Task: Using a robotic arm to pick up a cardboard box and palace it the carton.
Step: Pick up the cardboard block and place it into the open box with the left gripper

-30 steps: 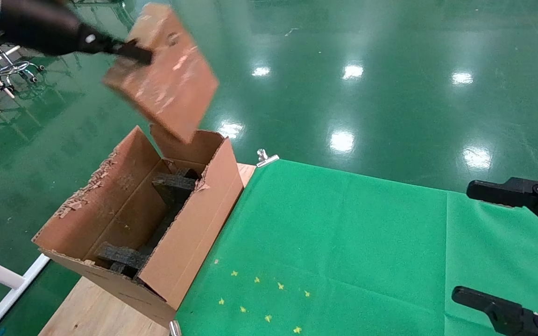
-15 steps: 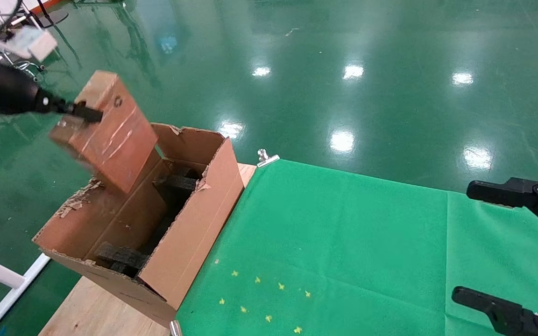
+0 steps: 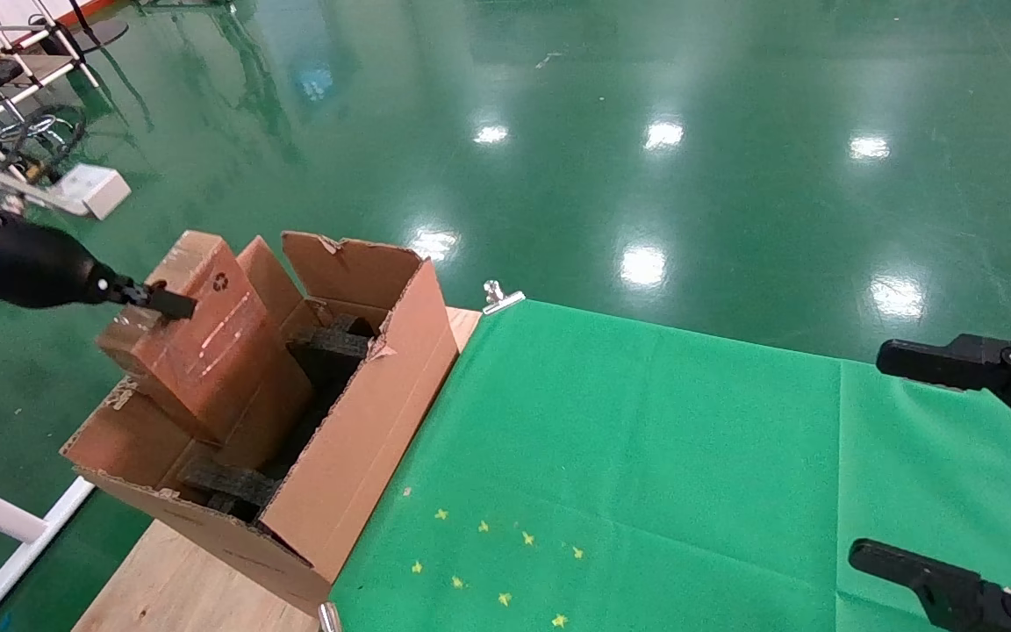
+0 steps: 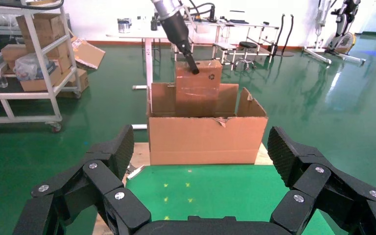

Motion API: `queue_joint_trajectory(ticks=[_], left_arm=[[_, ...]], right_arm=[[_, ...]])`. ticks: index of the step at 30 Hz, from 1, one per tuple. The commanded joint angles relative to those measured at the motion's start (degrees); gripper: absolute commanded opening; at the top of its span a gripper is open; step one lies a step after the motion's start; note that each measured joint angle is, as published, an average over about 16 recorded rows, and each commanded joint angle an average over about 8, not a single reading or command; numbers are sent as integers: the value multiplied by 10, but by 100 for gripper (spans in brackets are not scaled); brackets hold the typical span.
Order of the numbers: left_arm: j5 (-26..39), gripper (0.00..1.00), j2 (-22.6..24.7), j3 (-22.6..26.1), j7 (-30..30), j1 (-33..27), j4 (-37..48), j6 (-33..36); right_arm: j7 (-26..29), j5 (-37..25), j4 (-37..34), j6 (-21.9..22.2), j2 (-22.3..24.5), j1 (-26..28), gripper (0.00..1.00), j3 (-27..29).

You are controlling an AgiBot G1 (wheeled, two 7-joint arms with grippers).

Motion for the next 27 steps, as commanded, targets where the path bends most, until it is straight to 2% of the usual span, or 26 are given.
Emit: queue_joint_trajectory(ticks=[1, 11, 27], left_arm=[[-4, 0, 2, -1, 10, 13, 15, -12], [-12, 0, 21, -6, 49, 58, 62, -76], [-14, 0, 45, -7, 61, 104, 105, -130]], right_arm=[[0, 0, 0, 0, 0, 0, 100, 0], [0, 0, 0, 0, 0, 0, 100, 0], [0, 0, 0, 0, 0, 0, 100, 0]])
